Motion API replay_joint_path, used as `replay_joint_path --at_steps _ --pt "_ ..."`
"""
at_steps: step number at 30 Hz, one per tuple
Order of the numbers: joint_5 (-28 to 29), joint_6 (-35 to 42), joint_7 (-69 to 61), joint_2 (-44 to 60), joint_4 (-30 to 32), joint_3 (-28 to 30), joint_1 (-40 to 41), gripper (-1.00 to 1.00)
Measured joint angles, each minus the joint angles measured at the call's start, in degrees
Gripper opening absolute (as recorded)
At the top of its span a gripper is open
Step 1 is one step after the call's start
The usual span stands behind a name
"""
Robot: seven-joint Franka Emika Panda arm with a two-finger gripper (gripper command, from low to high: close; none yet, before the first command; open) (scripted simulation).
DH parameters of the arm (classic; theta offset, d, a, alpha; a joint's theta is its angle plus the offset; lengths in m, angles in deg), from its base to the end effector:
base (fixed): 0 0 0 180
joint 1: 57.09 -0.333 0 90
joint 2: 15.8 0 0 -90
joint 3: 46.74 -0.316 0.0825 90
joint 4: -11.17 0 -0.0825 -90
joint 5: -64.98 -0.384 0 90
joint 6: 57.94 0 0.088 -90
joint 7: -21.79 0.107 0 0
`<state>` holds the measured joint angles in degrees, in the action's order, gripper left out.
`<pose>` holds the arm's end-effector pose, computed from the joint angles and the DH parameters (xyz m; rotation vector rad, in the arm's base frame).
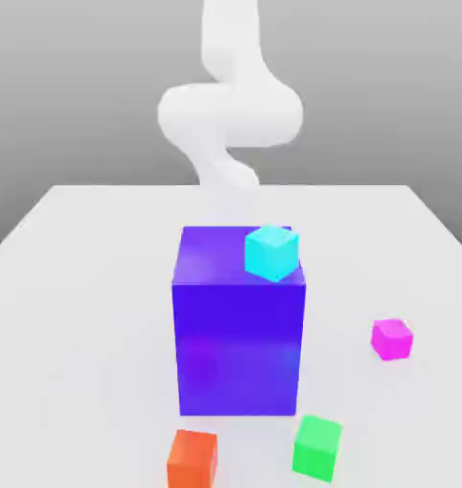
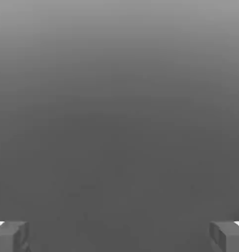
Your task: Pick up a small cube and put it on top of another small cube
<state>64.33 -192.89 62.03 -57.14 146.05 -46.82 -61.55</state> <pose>0.3771 0.0303 0.6613 -2.5718 0.8353 -0.9398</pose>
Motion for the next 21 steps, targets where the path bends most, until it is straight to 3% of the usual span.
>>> replay_joint_path --at_steps 15,21 --pt "-3.3 -19.43 -33.9 27.73 18.93 -4.29 -25.19 0.0" --pt "-1.23 -27.16 -44.84 38.66 26.42 -8.98 -32.83 0.0"
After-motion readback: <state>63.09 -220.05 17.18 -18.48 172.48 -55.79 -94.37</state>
